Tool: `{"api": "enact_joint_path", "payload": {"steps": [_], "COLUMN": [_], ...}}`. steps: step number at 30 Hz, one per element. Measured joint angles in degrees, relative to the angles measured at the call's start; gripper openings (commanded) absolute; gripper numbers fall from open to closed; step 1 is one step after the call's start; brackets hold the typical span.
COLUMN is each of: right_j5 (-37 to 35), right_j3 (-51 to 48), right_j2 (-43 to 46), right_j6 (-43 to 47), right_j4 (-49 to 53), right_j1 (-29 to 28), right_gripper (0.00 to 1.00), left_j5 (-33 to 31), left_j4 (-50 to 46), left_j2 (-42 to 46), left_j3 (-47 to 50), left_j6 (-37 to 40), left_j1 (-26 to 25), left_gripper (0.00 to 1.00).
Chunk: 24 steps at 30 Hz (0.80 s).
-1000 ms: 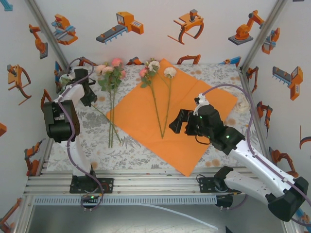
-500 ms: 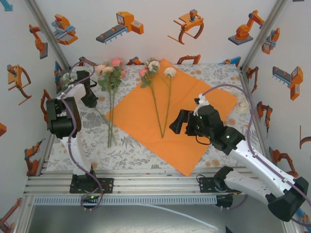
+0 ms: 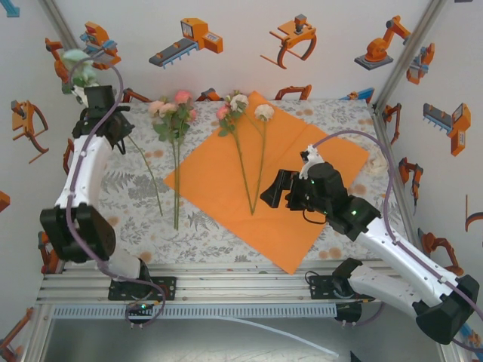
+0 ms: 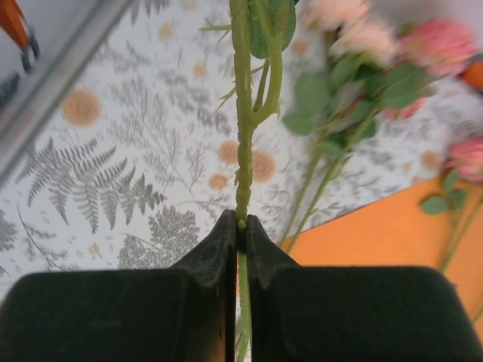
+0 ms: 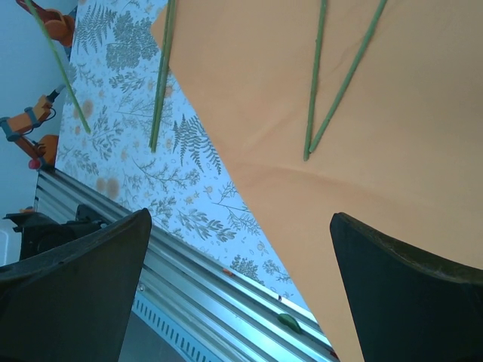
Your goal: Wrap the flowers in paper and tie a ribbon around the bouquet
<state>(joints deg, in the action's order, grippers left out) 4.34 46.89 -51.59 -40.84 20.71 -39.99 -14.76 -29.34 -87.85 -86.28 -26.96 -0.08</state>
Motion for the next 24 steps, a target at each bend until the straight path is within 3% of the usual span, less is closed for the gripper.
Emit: {"api": "enact_joint_path", "payload": {"steps": [3, 6, 8, 10, 18, 24], "right_j5": [0.24, 0.39, 0.55, 0.61, 0.42, -0.57], "right_j3": [0.00, 0.00, 0.15, 0.46, 0.76, 0.74], "right_j2": [-0.26, -0.66, -1.05, -1.36, 0.83, 3.76], "right_j6": [-0.02, -0.02, -0.02, -0.02, -0.02, 0.00], "right_j4": [-0.42, -0.85, -0.94, -0.87, 0.04, 0.17], "right_j1": [0.00, 0.00, 0.00, 0.00, 0.00, 0.00], "right_gripper": [0.92, 0.92, 0.91, 0.91, 0.91, 0.92], "left_j5": [3.06, 14.99, 23.45, 27.65, 28.17, 27.36], "left_j4": [3.52, 11.76, 18.23, 22.36, 14.21, 7.06], "left_j2": [5.22, 7.08, 4.31, -1.31, -30.82, -46.99], "left_j3": [0.72, 3.78, 4.17, 2.19, -25.38, -43.80], "left_j6": [0.15, -5.20, -11.10, -14.69, -10.36, -10.82], "left_j1": [-3.65, -6.64, -8.83, -12.09, -30.23, -32.83], "left_gripper": [0.00, 0.00, 0.00, 0.00, 0.00, 0.00]}}
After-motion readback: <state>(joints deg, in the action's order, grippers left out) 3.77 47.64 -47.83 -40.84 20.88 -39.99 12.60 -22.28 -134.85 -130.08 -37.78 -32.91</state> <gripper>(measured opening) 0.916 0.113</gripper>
